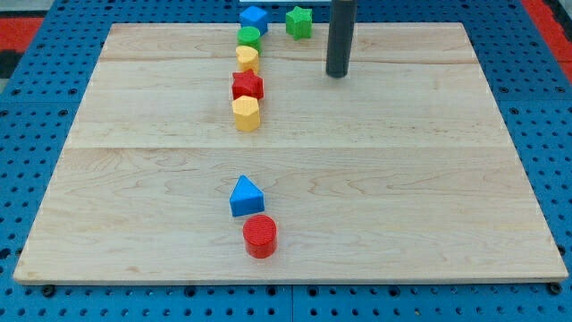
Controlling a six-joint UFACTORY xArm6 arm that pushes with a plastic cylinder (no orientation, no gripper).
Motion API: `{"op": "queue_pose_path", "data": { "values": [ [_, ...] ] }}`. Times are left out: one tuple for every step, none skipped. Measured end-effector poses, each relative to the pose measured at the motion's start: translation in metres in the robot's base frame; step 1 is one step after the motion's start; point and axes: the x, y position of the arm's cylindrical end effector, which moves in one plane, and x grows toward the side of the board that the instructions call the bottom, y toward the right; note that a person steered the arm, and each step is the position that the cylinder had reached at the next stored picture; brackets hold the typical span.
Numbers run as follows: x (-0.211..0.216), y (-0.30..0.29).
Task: Slide the green star into the blue cube
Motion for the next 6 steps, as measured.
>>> {"op": "queue_pose_path", "data": {
  "values": [
    [-0.067, 0.012],
    [-0.086, 0.012],
    [-0.086, 0.006],
    [-0.084, -0.005],
    [-0.084, -0.021],
    [-0.073, -0.056]
  ]
}}
